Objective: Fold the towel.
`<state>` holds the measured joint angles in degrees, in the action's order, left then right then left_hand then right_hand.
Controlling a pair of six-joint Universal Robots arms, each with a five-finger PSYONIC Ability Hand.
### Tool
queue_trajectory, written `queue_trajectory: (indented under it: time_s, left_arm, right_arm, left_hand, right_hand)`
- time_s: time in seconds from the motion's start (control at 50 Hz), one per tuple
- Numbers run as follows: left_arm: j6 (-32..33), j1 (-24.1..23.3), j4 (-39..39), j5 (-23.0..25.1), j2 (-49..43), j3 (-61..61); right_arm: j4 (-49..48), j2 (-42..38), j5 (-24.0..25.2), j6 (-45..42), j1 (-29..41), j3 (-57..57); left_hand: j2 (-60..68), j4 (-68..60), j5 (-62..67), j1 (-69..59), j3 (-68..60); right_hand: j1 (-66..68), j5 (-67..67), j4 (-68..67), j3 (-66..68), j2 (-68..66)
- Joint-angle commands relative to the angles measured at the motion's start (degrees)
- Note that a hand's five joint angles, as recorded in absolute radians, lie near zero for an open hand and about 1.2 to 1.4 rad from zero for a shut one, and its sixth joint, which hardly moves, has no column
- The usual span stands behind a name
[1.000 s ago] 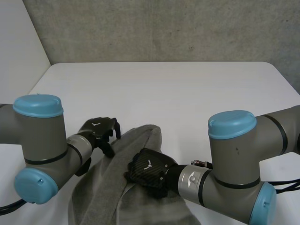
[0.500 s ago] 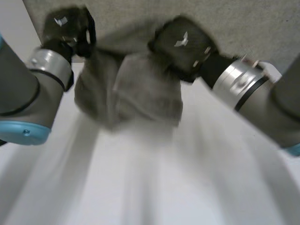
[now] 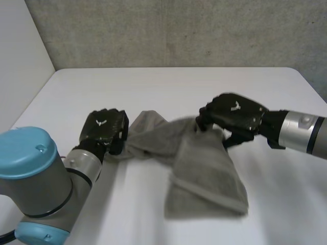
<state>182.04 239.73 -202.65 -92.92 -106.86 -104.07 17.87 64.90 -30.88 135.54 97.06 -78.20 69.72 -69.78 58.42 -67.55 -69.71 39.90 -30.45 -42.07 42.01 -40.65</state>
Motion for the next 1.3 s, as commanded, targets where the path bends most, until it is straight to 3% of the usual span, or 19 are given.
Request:
queue_trajectory:
  time_s: [0.02,0.16,0.32,0.36,0.38,0.42,0.44,0.48,0.54,0.6,0.64,0.76,0.8,0.84,0.88,0.92,1.0,1.18,1.3]
  left_arm:
    - [0.0,-0.1,0.2,0.0,-1.1,0.9]
    - [0.0,-1.5,0.2,0.0,-0.3,1.8]
    - [0.1,-2.1,0.4,0.0,0.2,0.9]
    - [0.4,-2.4,0.5,0.0,0.6,0.4]
    - [0.9,-2.8,0.7,0.0,0.9,-0.2]
    - [1.6,-3.1,0.7,0.0,1.4,-0.9]
    - [1.6,-3.1,0.7,0.0,1.4,-1.0]
    - [3.2,-3.3,0.7,0.0,2.3,-2.4]
    - [4.6,-3.3,0.7,0.0,2.9,-3.7]
    - [6.8,-3.4,0.7,0.0,4.0,-5.1]
    - [8.1,-3.4,0.7,0.0,4.6,-5.8]
    - [10.9,-3.7,0.9,0.0,7.4,-8.2]
    - [11.2,-3.7,0.9,0.0,8.1,-9.0]
    - [11.5,-3.6,0.9,0.0,8.9,-9.7]
    - [11.6,-3.4,0.9,0.0,9.9,-11.1]
    - [11.7,-3.4,0.9,0.0,10.4,-11.9]
    - [11.7,-3.6,1.3,0.0,11.0,-13.4]
    - [11.7,-3.4,1.6,0.0,11.1,-14.4]
    - [11.7,-3.0,1.6,0.0,11.0,-14.2]
  right_arm:
    - [14.8,-4.3,-5.2,-19.3,0.8,0.3]
    - [16.3,-4.3,-4.3,-17.1,1.6,-0.2]
    - [8.7,2.2,-5.6,0.4,1.0,0.2]
    - [3.2,4.4,-9.3,12.1,0.9,0.2]
    - [3.1,4.4,-9.3,12.1,0.9,0.2]
    - [-1.4,7.2,-15.3,24.3,1.2,0.2]
    - [-1.4,7.3,-15.4,24.3,1.2,0.1]
    - [-4.2,9.8,-22.7,35.3,1.6,-0.2]
    - [-5.7,11.5,-29.6,44.4,2.3,-0.9]
    - [-6.1,12.0,-32.3,47.9,3.5,-1.3]
    - [-6.7,12.4,-37.0,51.7,7.6,-2.1]
    - [-7.7,12.3,-42.7,52.1,14.9,-4.0]
    - [-9.7,12.0,-47.4,52.4,19.3,-5.1]
    - [-9.7,12.0,-47.4,52.4,19.3,-5.1]
    - [-12.8,11.5,-52.8,52.5,23.9,-6.9]
    - [-12.9,11.5,-52.8,52.5,24.0,-6.9]
    - [-17.4,5.8,-58.1,52.3,31.1,-7.2]
    - [-18.5,-2.1,-63.6,49.6,34.2,-7.0]
    - [-22.0,-2.2,-70.8,40.1,33.4,-9.6]
  left_hand:
    - [10.3,-10.2,11.6,-12.4,-10.3]
    - [10.3,-10.2,11.6,-12.4,-10.3]
    - [10.3,-10.2,11.6,-12.4,-10.3]
    - [10.3,-10.2,11.6,-12.4,-10.3]
    - [10.3,-10.2,11.6,-12.4,-10.3]
    - [10.3,-10.2,11.6,-12.4,-10.3]
    - [10.3,-10.2,11.6,-12.4,-10.3]
    - [10.3,-10.2,11.6,-12.4,-10.3]
    - [10.3,-10.2,11.6,-12.4,-10.3]
    - [10.3,-10.2,11.6,-12.4,-10.3]
    - [10.3,-10.2,11.6,-12.4,-10.3]
    - [10.3,-10.2,11.6,-12.4,-10.3]
    - [10.3,-10.2,11.6,-12.4,-10.3]
    - [10.3,-10.2,11.6,-12.4,-10.3]
    - [10.3,-10.2,11.6,-12.4,-10.3]
    - [10.3,-10.2,11.6,-12.4,-10.3]
    - [10.3,-10.2,11.6,-12.4,-10.3]
    - [10.3,-10.2,11.6,-12.4,-10.3]
    - [10.3,-10.2,11.6,-12.4,-10.3]
  right_hand:
    - [-29.9,30.4,32.1,-32.0,30.6]
    - [-29.9,30.4,32.1,-32.0,30.6]
    - [-29.9,30.4,32.1,-32.0,30.6]
    - [-29.9,30.4,32.1,-32.0,30.6]
    - [-29.9,30.4,32.1,-32.0,30.6]
    - [-29.9,30.4,32.1,-32.0,30.6]
    - [-29.9,30.4,32.1,-32.0,30.6]
    - [-29.9,30.4,32.1,-32.0,30.6]
    - [-29.9,30.4,32.1,-32.0,30.6]
    - [-29.9,30.4,32.1,-32.0,30.6]
    - [-29.9,30.4,32.1,-32.0,30.6]
    - [-29.9,30.4,32.1,-32.0,30.6]
    - [-29.9,30.4,32.1,-32.0,30.6]
    - [-29.9,30.4,32.1,-32.0,30.6]
    - [-29.9,30.4,32.1,-32.0,30.6]
    - [-29.9,30.4,32.1,-32.0,30.6]
    - [-29.9,30.4,32.1,-32.0,30.6]
    - [-29.9,30.4,32.1,-32.0,30.6]
    - [-29.9,30.4,32.1,-32.0,30.6]
